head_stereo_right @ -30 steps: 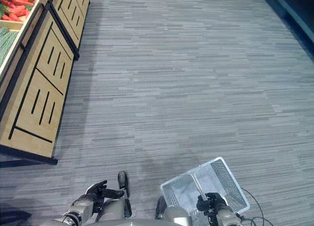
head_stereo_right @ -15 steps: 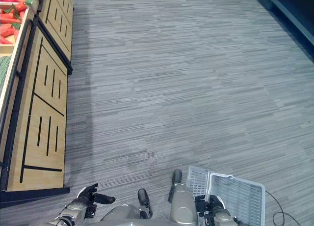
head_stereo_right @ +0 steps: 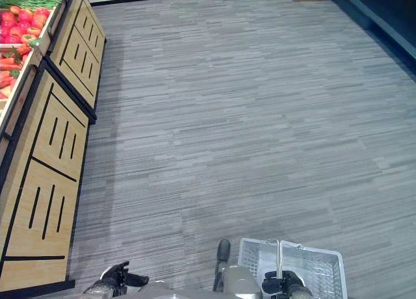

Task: Get the vegetables into the basket

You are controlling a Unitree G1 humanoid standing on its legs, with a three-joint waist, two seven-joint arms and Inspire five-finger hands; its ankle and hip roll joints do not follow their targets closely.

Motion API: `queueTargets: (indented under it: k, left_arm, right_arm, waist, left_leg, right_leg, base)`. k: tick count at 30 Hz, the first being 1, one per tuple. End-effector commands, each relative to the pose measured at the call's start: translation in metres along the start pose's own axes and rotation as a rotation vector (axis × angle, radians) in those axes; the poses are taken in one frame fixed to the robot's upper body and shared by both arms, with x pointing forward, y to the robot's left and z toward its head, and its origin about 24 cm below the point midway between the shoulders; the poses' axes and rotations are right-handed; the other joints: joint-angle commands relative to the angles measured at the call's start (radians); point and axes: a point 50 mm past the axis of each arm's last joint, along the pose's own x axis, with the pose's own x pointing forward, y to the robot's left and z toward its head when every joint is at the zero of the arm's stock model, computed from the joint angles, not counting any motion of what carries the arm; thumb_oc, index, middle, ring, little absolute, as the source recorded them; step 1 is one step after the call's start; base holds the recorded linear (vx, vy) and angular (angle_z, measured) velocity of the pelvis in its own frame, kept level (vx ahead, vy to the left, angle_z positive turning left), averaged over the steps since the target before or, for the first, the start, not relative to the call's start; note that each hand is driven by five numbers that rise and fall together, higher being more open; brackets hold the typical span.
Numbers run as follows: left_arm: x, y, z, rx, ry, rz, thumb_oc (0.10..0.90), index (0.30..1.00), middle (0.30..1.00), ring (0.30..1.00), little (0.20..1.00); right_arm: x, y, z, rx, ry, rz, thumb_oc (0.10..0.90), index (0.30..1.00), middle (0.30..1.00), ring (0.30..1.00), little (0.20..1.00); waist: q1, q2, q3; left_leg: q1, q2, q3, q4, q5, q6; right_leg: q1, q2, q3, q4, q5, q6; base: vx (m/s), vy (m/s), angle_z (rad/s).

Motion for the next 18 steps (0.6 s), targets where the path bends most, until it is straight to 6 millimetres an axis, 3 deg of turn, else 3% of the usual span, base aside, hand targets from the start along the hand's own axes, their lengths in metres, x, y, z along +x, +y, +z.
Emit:
queueTargets:
  k: [1, 2, 6, 8, 9, 10, 11, 12, 16, 18]
  left_arm:
    - [0.001, -0.008, 0.007, -0.03, -0.006, -0.026, 0.9, 1.0, 1.0, 1.0, 1.0]
    - [0.0, -0.009, 0.006, -0.056, 0.002, -0.028, 0.9, 1.0, 1.0, 1.0, 1.0]
    - [0.0, -0.012, 0.006, -0.098, 0.001, -0.036, 0.9, 1.0, 1.0, 1.0, 1.0]
    - [0.0, -0.012, 0.006, -0.099, 0.002, -0.038, 0.9, 1.0, 1.0, 1.0, 1.0]
    - [0.0, -0.013, 0.005, -0.102, 0.003, -0.04, 0.9, 1.0, 1.0, 1.0, 1.0]
    - [0.0, -0.013, 0.004, -0.1, 0.004, -0.039, 0.9, 1.0, 1.0, 1.0, 1.0]
    - [0.0, -0.015, 0.003, -0.09, 0.006, -0.048, 0.9, 1.0, 1.0, 1.0, 1.0]
    - [0.0, -0.015, 0.004, -0.065, -0.001, -0.051, 0.9, 1.0, 1.0, 1.0, 1.0]
    - [-0.001, -0.009, -0.004, -0.067, 0.022, -0.037, 0.9, 1.0, 1.0, 1.0, 1.0]
    - [0.0, -0.003, 0.0, -0.02, 0.009, -0.034, 0.9, 1.0, 1.0, 1.0, 1.0]
  right_arm:
    - [0.0, -0.002, 0.02, -0.034, -0.106, 0.018, 0.4, 0.3, 0.3, 0.3, 0.3]
    - [0.0, -0.004, 0.018, -0.035, -0.101, 0.016, 0.4, 0.3, 0.3, 0.3, 0.3]
    - [0.0, -0.007, 0.012, -0.02, -0.071, 0.007, 0.4, 0.3, 0.3, 0.3, 0.3]
    - [0.0, -0.007, 0.01, -0.026, -0.061, 0.009, 0.4, 0.3, 0.3, 0.3, 0.3]
    - [0.0, -0.007, 0.009, -0.022, -0.057, 0.01, 0.4, 0.3, 0.3, 0.3, 0.3]
    - [0.0, -0.007, 0.009, -0.023, -0.057, 0.009, 0.4, 0.3, 0.3, 0.3, 0.3]
    - [0.0, -0.005, 0.008, -0.022, -0.055, 0.009, 0.4, 0.3, 0.3, 0.3, 0.3]
    - [0.0, -0.005, 0.004, -0.021, -0.04, 0.008, 0.4, 0.3, 0.3, 0.3, 0.3]
    - [-0.001, 0.008, -0.007, -0.027, 0.002, 0.045, 0.4, 0.3, 0.3, 0.3, 0.3]
    - [-0.001, 0.013, -0.01, -0.043, 0.016, 0.065, 0.4, 0.3, 0.3, 0.3, 0.3]
  waist:
    - [-0.013, 0.0, 0.049]
    - [-0.008, -0.01, 0.063]
    - [0.0, -0.022, 0.073]
    - [-0.001, -0.035, 0.073]
    - [0.0, -0.047, 0.061]
    - [-0.002, -0.046, 0.052]
    - [0.004, -0.037, 0.042]
    - [0.006, -0.032, 0.034]
    - [0.027, -0.051, 0.0]
    - [0.031, -0.068, -0.011]
  left_leg:
    - [0.019, -0.05, 0.025, -0.023, 0.133, 0.05]
    - [-0.025, -0.032, 0.015, 0.08, 0.153, 0.047]
    - [-0.071, -0.051, 0.004, 0.078, 0.128, 0.06]
    - [-0.121, -0.082, 0.002, 0.0, 0.067, 0.076]
    - [-0.133, -0.115, 0.006, -0.169, 0.027, 0.106]
    - [-0.136, -0.13, 0.0, -0.264, 0.048, 0.103]
    - [-0.145, -0.139, -0.027, -0.432, 0.136, 0.093]
    - [-0.186, -0.124, -0.026, -0.502, 0.188, 0.07]
    - [-0.123, -0.137, 0.023, -0.502, 0.176, 0.103]
    - [-0.118, -0.162, 0.045, -0.442, 0.107, 0.142]
  right_leg:
    - [-0.013, -0.027, 0.072, 0.115, -0.135, 0.077]
    - [0.022, -0.013, 0.065, 0.101, -0.157, 0.053]
    - [0.058, -0.013, 0.06, 0.087, -0.173, 0.05]
    - [0.071, -0.03, 0.05, 0.067, -0.165, 0.067]
    - [0.069, -0.052, 0.042, 0.053, -0.16, 0.082]
    - [0.069, -0.055, 0.036, 0.049, -0.159, 0.087]
    - [0.091, -0.047, 0.022, 0.04, -0.16, 0.089]
    - [0.132, -0.041, 0.012, 0.034, -0.176, 0.09]
    - [0.189, -0.075, 0.049, 0.074, -0.221, 0.116]
    - [0.182, -0.123, 0.077, 0.137, -0.221, 0.149]
  base:
    - [0.36, -0.406, 0.26]
    - [0.35, -0.398, 0.32]
    - [0.18, -0.137, 0.05]
    - [0.15, 0.002, 0.08]
    - [0.17, 0.084, 0.15]
    - [0.25, 0.166, 0.27]
    - [0.41, 0.285, 0.14]
    - [0.58, 0.416, 0.1]
    - [0.52, 0.467, -0.3]
    - [0.34, 0.445, -0.31]
